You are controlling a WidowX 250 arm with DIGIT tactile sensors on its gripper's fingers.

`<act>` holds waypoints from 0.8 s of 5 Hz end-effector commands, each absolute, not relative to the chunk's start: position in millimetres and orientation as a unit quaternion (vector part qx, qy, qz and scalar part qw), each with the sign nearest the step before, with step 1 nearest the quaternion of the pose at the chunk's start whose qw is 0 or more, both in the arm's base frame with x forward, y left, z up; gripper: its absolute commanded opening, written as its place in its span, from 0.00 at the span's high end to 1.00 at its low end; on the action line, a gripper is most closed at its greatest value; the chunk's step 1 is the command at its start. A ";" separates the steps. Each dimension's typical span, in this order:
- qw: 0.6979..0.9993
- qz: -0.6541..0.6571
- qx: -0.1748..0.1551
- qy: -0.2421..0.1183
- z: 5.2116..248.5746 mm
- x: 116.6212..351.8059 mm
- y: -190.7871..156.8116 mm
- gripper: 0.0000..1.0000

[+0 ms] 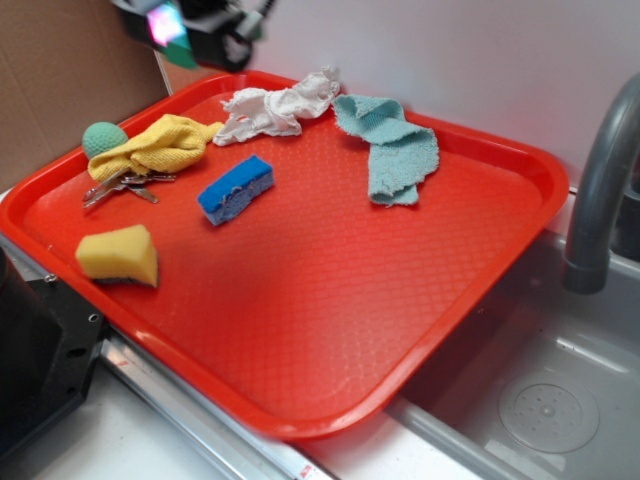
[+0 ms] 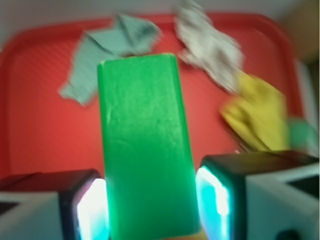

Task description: Grab the green block.

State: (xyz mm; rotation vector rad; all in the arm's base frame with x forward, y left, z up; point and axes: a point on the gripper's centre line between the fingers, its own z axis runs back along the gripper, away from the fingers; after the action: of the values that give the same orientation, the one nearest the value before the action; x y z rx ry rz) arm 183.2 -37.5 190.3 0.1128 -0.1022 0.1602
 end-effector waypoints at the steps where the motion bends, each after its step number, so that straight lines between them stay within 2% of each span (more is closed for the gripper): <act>1: 0.990 0.138 -0.002 -0.025 241.8 143.0 -24.8 1.00; 2: 0.987 0.157 -0.012 -0.023 235.2 134.7 -8.7 1.00; 3: 0.985 0.167 -0.032 -0.028 219.3 147.8 10.5 1.00; 4: 0.987 0.160 -0.003 -0.025 203.6 164.5 12.0 1.00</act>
State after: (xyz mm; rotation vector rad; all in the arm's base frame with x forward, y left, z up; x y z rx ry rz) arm 156.5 8.4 196.2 -0.0079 -0.0317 0.3190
